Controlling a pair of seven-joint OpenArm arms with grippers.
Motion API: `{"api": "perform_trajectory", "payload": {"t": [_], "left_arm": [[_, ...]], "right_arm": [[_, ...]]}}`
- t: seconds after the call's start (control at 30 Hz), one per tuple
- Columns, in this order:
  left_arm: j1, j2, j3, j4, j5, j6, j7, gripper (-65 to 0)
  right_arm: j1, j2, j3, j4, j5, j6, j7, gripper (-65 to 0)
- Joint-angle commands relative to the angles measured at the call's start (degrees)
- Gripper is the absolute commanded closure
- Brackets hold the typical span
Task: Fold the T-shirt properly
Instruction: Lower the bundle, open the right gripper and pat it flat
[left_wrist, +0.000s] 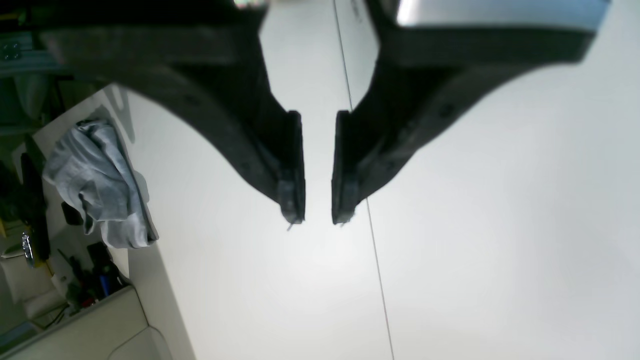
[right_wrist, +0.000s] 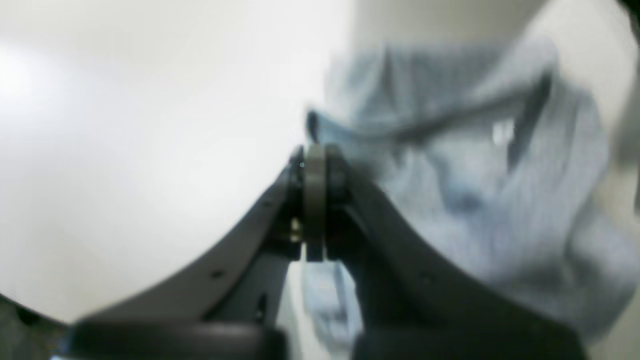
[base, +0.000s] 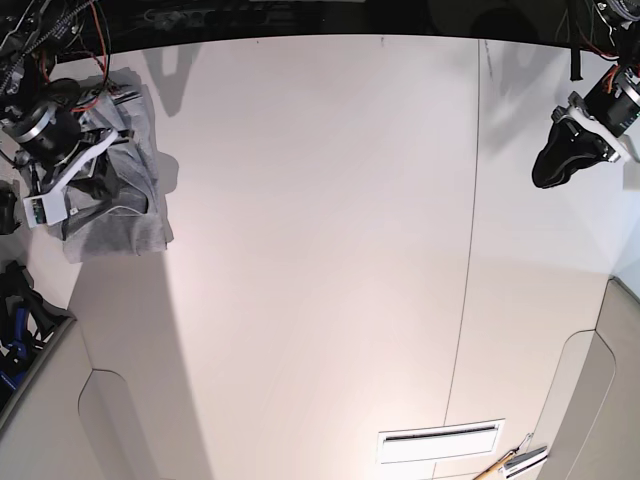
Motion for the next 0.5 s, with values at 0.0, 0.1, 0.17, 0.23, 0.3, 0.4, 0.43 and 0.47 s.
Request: {"api": "perform_trajectory", "payload": {"t": [0.0, 0.1, 0.17, 0.23, 0.3, 0.4, 0.43, 0.47], "left_arm": [[-0.1, -0.9, -0.3, 1.0, -1.4, -0.5, -1.2, -10.5], [-0.1, -0.9, -0.3, 1.0, -1.4, -0.5, -1.2, -10.5], [-0.1, -0.9, -0.3, 1.0, -1.4, -0.5, -1.2, -10.5], [-0.1, -0.9, -0.3, 1.0, -1.4, -0.5, -1.2, -10.5], [-0.1, -0.9, -0.3, 1.0, -1.4, -0.5, -1.2, -10.5], [-0.1, -0.9, -0.3, 1.0, -1.4, -0.5, -1.2, -10.5], [-0.1, -0.9, -0.3, 1.0, -1.3, -0.5, -1.2, -10.5], [-0.1, -0.9, -0.3, 1.0, -1.3, -0.5, -1.2, -10.5]], "right_arm": [[-0.1, 0.5, 0.1, 0.5, 0.1, -0.4, 0.9, 0.0], [0.0, 0.5, 0.0, -0.7, -0.1, -0.4, 1.9, 0.0], [0.9, 0.5, -0.6, -1.6, -1.4, -1.1, 2.3, 0.0], [2.1, 0.5, -1.7, -3.1, -4.3, -2.1, 3.1, 0.0], [3.5, 0.7, -3.0, -5.4, -5.9, -3.0, 3.6, 0.0], [5.6, 0.7, -5.4, -9.5, -6.6, -3.1, 3.5, 0.0], [6.2, 0.7, -6.3, -10.8, -6.7, -3.1, 3.5, 0.0], [6.8, 0.7, -7.2, -12.2, -7.2, -3.1, 3.6, 0.0]]}}
